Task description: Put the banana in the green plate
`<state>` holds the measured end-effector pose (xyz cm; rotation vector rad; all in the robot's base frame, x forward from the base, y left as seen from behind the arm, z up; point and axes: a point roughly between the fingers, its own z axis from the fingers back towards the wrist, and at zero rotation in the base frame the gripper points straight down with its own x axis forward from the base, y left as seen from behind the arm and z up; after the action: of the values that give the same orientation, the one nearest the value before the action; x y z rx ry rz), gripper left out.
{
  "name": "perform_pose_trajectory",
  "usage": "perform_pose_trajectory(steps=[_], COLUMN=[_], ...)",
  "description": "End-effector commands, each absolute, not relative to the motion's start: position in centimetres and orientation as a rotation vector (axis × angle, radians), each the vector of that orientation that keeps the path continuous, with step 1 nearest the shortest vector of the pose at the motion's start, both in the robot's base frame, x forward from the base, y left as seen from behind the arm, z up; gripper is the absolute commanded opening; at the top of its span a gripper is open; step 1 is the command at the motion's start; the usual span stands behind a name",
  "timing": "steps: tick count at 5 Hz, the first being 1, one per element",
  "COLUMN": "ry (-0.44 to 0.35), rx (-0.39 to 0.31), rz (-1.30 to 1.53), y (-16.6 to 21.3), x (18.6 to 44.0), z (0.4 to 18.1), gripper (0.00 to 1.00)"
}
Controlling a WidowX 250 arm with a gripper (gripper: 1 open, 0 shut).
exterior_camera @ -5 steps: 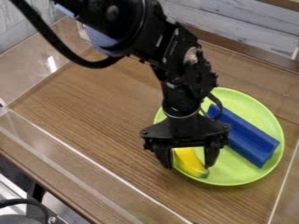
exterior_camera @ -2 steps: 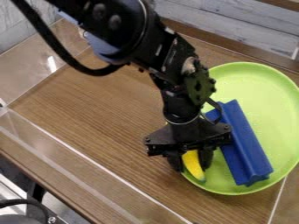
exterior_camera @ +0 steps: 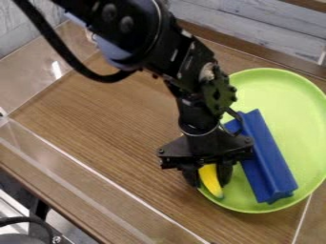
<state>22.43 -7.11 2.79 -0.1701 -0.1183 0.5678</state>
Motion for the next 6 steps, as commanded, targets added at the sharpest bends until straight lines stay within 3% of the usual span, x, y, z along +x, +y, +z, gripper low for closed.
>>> perform_pose_trajectory(steps=[1, 6], ry=[-0.14, -0.136], rx=[-0.168, -0.122], rz=[0.556, 0.502], y=[-6.7, -5.4], x=[22.8, 22.9], z=[3.7, 5.5], gripper=[0.0, 0.0])
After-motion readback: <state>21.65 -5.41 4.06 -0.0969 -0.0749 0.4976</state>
